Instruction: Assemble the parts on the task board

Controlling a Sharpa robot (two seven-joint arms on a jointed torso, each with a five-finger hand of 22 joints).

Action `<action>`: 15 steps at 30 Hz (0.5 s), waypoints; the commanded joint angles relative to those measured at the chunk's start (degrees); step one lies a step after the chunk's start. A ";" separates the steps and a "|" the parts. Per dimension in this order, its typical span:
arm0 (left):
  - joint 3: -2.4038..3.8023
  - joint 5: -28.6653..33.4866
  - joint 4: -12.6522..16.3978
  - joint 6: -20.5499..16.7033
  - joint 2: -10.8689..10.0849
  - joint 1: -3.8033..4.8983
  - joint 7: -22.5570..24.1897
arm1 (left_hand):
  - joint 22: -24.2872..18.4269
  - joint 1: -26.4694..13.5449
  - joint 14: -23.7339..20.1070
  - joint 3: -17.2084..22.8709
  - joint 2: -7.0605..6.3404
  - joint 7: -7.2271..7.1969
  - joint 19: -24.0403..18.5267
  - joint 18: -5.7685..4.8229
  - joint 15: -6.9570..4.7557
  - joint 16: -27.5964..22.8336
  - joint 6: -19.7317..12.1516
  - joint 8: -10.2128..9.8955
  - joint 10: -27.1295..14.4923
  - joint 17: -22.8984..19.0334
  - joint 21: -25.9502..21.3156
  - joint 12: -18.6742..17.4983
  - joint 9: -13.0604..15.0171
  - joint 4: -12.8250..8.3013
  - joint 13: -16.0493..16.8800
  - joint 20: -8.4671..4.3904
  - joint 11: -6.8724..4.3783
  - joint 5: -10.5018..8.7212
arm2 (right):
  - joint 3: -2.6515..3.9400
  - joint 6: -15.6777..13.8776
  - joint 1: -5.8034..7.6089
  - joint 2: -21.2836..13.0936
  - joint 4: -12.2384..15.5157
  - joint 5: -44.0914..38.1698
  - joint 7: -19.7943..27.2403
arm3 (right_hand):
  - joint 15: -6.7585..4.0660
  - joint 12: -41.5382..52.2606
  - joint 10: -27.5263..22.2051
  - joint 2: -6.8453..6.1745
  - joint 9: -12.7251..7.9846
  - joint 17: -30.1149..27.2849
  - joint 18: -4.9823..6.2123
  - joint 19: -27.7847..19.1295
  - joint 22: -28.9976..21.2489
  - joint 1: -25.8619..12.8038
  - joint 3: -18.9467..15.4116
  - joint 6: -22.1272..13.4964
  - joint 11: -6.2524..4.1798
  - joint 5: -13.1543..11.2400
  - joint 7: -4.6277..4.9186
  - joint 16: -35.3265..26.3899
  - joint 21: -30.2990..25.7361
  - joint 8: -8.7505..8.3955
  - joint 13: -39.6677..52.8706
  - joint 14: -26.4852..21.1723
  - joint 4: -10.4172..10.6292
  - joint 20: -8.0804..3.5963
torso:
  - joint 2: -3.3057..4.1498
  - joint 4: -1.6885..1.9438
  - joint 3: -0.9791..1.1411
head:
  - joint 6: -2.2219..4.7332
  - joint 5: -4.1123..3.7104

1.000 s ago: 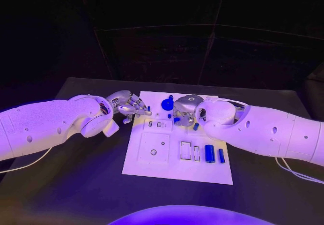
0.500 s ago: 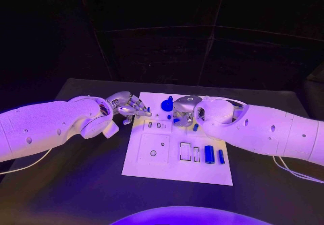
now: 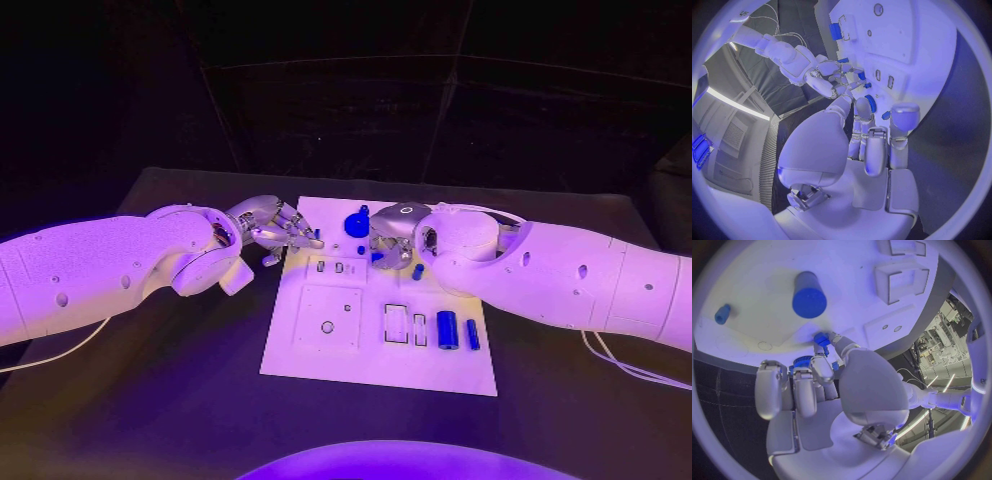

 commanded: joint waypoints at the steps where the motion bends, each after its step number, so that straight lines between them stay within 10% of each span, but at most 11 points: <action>1: 0.04 0.23 0.06 -0.18 0.08 0.07 0.95 | 0.09 0.71 4.91 0.22 0.12 -0.09 -0.42 -0.43 -0.18 -0.01 -0.30 -0.17 -0.26 9.92 0.02 -0.39 0.06 -0.21 -0.08 -0.07 0.04 0.00 | -0.71 -4.30 -0.83 -1.03 0.62 -0.71 0.21 | -0.54 0.40 0.51 0.68 0.37 13.24 0.19 0.69 1.27 1.08 0.47 0.68 -0.21 0.59 -0.27 0.03 0.29 0.52 0.27 5.63 -0.21 -0.56 | -0.01 -0.05 0.06 | 0.08 0.02; 8: 0.04 2.88 0.05 -1.56 0.33 0.04 2.75 | -0.11 1.34 4.87 0.93 0.59 0.28 -0.61 -0.39 -0.04 -0.09 -1.26 -1.09 -0.44 9.77 -0.16 -0.80 -0.41 -0.53 -0.39 0.02 0.27 0.01 | -0.72 -18.12 -0.86 -3.58 3.34 0.82 4.64 | -0.78 0.92 1.18 0.30 0.35 13.54 0.08 0.97 1.84 1.53 1.79 1.20 -0.43 6.17 -0.46 0.23 0.60 0.75 1.10 5.71 -1.15 -0.84 | -0.04 0.01 0.03 | 0.42 -0.04; 15: 0.03 7.11 0.04 -3.30 0.38 -0.03 6.12 | -0.34 1.50 4.78 2.04 0.86 1.32 -0.98 -0.37 0.60 -0.23 -2.66 -3.79 -0.59 9.51 -0.41 -1.09 -2.27 -0.70 -0.73 0.51 1.07 0.01 | -0.72 -24.41 -0.87 -6.12 5.95 5.28 12.75 | -0.82 1.04 1.37 -0.06 0.35 13.91 0.02 1.09 2.12 1.60 2.10 1.33 -0.47 7.12 -0.48 0.46 0.74 0.81 1.32 5.79 -1.52 -0.89 | 0.02 -0.12 0.06 | 0.66 0.09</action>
